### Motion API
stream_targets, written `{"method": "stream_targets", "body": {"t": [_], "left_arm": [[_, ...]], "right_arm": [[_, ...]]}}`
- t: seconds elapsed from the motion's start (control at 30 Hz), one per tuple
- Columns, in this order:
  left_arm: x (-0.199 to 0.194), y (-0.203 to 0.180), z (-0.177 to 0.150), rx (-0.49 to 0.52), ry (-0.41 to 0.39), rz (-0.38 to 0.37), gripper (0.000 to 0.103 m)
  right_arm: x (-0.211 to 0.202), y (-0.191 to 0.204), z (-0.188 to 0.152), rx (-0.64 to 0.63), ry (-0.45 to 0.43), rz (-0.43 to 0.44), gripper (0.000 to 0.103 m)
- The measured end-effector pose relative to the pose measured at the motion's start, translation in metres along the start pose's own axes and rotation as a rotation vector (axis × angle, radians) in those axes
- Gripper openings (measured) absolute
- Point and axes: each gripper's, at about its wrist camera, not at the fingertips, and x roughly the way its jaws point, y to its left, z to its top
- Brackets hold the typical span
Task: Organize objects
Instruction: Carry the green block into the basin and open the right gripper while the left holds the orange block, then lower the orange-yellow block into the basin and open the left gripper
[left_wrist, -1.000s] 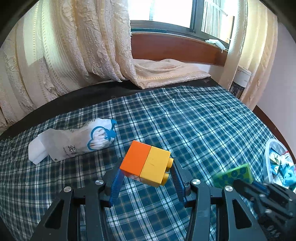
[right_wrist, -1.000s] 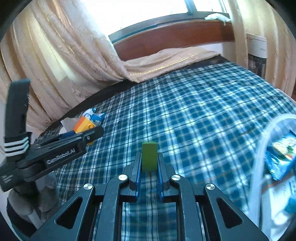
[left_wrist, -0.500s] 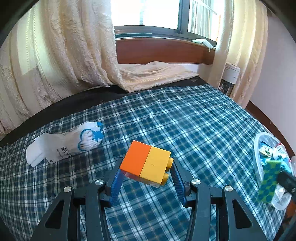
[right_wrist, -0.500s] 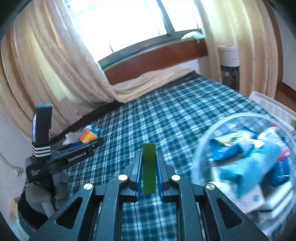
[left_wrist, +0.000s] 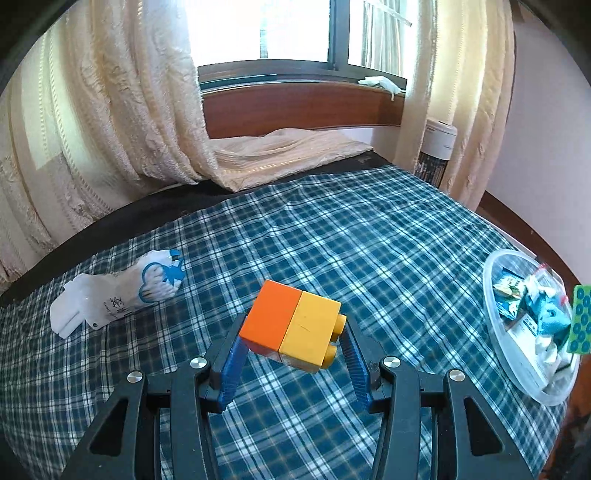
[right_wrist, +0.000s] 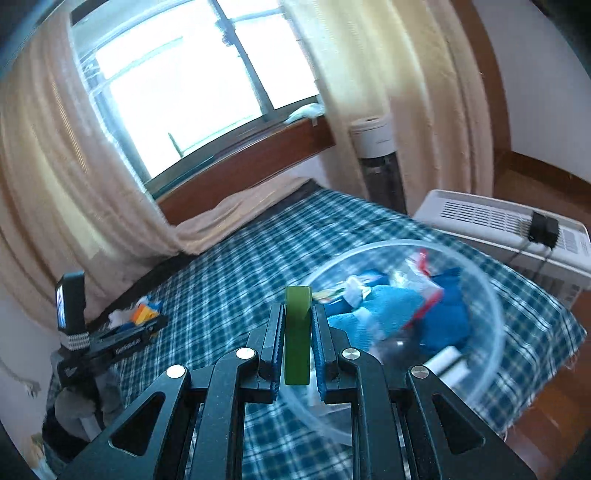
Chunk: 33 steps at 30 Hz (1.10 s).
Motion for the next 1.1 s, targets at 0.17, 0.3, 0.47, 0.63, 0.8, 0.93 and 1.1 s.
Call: {"method": "stream_targets", "body": {"t": [0.17, 0.3, 0.47, 0.63, 0.8, 0.93, 1.1], "left_arm": [[-0.002, -0.007, -0.001, 0.015, 0.001, -0.005, 0.052], [-0.002, -0.01, -0.003, 0.021, 0.005, -0.005, 0.052], [-0.003, -0.016, -0.005, 0.031, 0.009, -0.012, 0.052], [-0.005, -0.026, -0.008, 0.05, 0.013, -0.025, 0.052], [-0.008, -0.043, -0.011, 0.079, 0.02, -0.056, 0.052], [-0.011, -0.062, -0.014, 0.113, 0.024, -0.087, 0.052], [-0.013, -0.086, -0.015, 0.155, 0.033, -0.13, 0.052]], "right_arm": [[-0.004, -0.022, 0.004, 0.046, -0.026, -0.048, 0.015], [-0.005, -0.034, 0.004, 0.065, -0.029, -0.074, 0.015], [-0.004, -0.039, -0.002, 0.084, -0.012, -0.072, 0.016], [-0.003, -0.044, -0.008, 0.1, 0.0, -0.078, 0.029], [-0.004, -0.047, -0.011, 0.116, -0.015, -0.083, 0.044], [-0.007, -0.051, -0.012, 0.116, -0.03, -0.091, 0.046], [-0.01, -0.06, -0.014, 0.128, -0.045, -0.099, 0.051]]}}
